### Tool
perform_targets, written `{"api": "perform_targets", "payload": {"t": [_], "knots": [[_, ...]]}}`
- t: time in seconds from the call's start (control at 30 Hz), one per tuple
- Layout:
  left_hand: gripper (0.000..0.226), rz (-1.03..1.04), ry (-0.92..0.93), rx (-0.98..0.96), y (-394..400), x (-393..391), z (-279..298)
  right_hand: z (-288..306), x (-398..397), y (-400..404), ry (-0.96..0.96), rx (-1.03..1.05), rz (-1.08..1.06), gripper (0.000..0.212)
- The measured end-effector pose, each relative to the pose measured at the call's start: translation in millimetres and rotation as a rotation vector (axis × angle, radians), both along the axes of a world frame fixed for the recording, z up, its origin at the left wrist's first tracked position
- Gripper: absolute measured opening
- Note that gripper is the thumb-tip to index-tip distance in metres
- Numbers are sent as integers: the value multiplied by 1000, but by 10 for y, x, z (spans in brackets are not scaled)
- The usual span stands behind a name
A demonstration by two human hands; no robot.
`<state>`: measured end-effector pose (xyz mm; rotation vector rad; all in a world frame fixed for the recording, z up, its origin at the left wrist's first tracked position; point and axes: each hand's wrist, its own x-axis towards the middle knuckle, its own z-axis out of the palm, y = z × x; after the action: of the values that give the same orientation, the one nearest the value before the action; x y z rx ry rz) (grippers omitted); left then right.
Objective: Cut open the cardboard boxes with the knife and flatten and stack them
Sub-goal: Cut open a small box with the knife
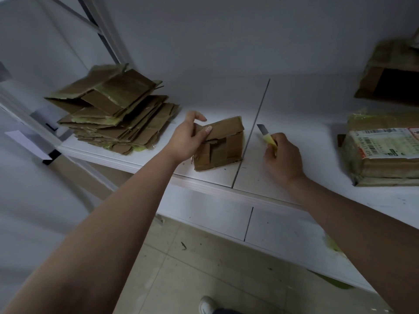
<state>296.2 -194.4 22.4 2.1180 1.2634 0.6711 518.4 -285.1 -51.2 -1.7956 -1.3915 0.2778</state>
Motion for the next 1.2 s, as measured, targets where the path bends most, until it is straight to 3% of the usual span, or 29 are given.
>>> {"api": "perform_targets", "payload": {"t": [0.07,0.17,0.27,0.4,0.5,0.6,0.67,0.8,0.9,1.0,1.2], "knots": [[22,-15,-30,56,26,17,-43,62,-109,43,125,5,18,24],[16,3,21,240,92,0,-160,192,-323,134,264,28,42,56],[26,8,64,259,34,-19,-246,234,-497,236,238,2,29,78],[59,8,58,274,-124,-24,-347,215,-610,299,146,-55,-36,88],[64,79,54,284,-182,52,-382,203,-609,286,118,-98,-67,84],[64,117,114,331,-211,112,-403,244,-602,263,153,-116,-49,63],[68,82,20,341,-221,110,-416,273,-583,235,187,-136,-32,47],[81,62,-109,207,-250,-21,-396,280,-437,145,176,-135,-57,31],[73,93,-174,73,-268,-152,-393,270,-332,99,225,-124,-69,28],[54,-10,-43,216,-330,-182,-412,278,-274,45,302,-135,-62,27],[55,-67,236,275,-440,-16,-443,274,-72,-132,456,-48,-153,27]]}}
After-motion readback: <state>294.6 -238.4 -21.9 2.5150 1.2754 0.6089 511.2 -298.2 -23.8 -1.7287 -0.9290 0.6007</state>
